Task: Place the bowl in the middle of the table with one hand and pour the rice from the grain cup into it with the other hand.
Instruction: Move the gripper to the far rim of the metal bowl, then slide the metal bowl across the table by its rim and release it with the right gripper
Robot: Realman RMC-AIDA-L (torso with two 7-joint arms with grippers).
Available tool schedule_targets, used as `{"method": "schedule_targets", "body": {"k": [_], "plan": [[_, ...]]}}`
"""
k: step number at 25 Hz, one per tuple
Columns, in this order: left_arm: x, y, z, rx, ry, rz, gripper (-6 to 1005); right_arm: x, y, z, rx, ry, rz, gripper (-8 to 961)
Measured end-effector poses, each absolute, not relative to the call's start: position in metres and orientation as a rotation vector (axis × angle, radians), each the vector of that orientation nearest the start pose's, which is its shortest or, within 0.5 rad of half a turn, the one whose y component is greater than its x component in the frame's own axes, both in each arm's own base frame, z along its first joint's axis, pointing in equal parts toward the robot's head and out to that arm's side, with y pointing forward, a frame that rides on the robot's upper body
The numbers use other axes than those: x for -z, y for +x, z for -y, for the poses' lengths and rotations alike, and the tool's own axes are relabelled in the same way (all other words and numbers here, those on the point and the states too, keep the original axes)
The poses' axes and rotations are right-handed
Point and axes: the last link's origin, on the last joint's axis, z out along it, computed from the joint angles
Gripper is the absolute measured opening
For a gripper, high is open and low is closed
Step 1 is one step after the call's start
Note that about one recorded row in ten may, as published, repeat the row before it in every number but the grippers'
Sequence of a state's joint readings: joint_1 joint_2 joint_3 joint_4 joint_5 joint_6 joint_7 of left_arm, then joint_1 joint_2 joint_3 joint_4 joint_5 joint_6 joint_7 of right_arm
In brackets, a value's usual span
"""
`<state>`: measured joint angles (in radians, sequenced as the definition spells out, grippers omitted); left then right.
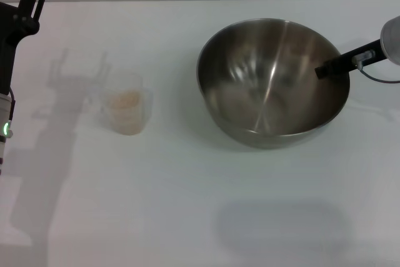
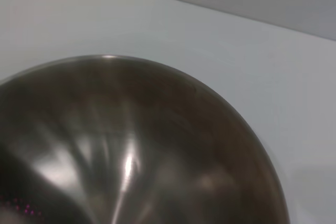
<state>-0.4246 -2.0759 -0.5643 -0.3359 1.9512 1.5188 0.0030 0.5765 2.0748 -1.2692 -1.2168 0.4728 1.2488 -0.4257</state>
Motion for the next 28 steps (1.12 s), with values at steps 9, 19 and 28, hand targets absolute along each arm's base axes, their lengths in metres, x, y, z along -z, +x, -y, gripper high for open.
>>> {"method": "schedule_targets", "body": {"k": [9,19,28], "plan": [[0.002,-0.264,-0.317,1.011,-1.414,0.292,805,-0.019,0.226,-0.391,0.251,-2.227,-1.158,129],[0.002,-0.262,-0.319,1.017,-1.416,0.287,804,-0.035,0.21,-0.396,0.178,-2.222,-1.06,34],[0.001,-0.262,-0.32,1.016,-1.412,0.281,804,-0.039,0.187,-0.399,0.062,-2.27,-0.982,11]]}}
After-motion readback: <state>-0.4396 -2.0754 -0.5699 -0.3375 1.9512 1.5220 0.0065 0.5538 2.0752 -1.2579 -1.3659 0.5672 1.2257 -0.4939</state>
